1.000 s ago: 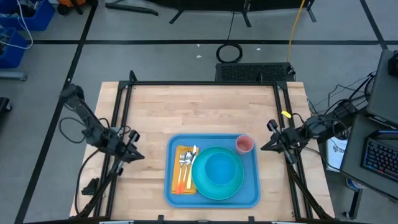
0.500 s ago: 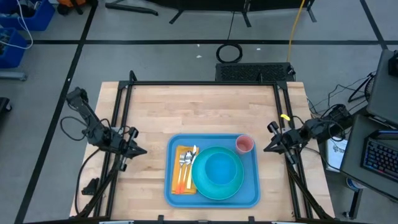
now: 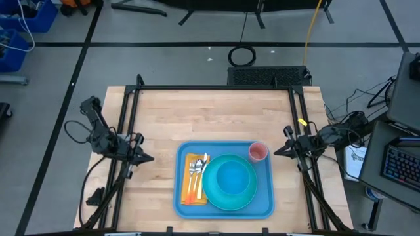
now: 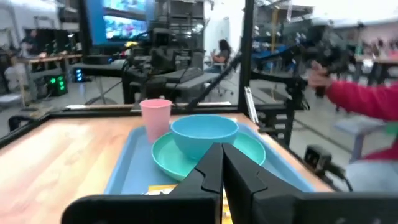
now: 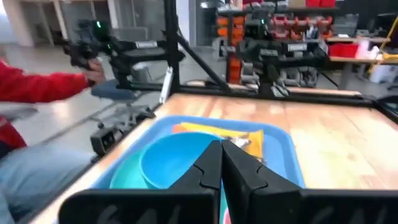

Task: Set up tray
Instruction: Return to Home Position

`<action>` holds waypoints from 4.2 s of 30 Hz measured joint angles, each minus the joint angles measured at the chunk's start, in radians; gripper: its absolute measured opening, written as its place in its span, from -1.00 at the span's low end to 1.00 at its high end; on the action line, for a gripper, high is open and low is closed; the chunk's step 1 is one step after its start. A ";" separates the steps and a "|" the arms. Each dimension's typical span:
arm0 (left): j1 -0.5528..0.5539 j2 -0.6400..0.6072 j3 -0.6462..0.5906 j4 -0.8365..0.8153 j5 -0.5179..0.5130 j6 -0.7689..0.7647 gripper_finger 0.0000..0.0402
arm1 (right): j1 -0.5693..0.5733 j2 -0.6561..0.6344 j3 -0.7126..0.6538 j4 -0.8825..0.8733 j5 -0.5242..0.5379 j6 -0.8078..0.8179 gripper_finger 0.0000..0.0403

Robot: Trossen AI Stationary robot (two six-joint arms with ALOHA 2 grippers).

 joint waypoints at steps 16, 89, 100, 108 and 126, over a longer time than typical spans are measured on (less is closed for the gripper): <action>-0.012 0.009 -0.001 0.029 -0.100 0.120 -0.96 | 0.000 0.003 0.000 -0.008 0.052 0.017 -1.00; -0.012 0.009 -0.001 0.030 -0.098 0.125 -0.72 | 0.000 0.003 0.000 -0.007 0.051 0.018 -1.00; -0.012 0.009 -0.001 0.030 -0.098 0.125 -0.72 | 0.000 0.003 0.000 -0.008 0.051 0.018 -1.00; -0.012 0.009 -0.001 0.030 -0.099 0.125 -0.72 | 0.000 0.003 0.000 -0.008 0.051 0.018 -1.00; -0.012 0.009 -0.001 0.030 -0.098 0.125 -0.72 | 0.000 0.003 0.000 -0.007 0.051 0.018 -1.00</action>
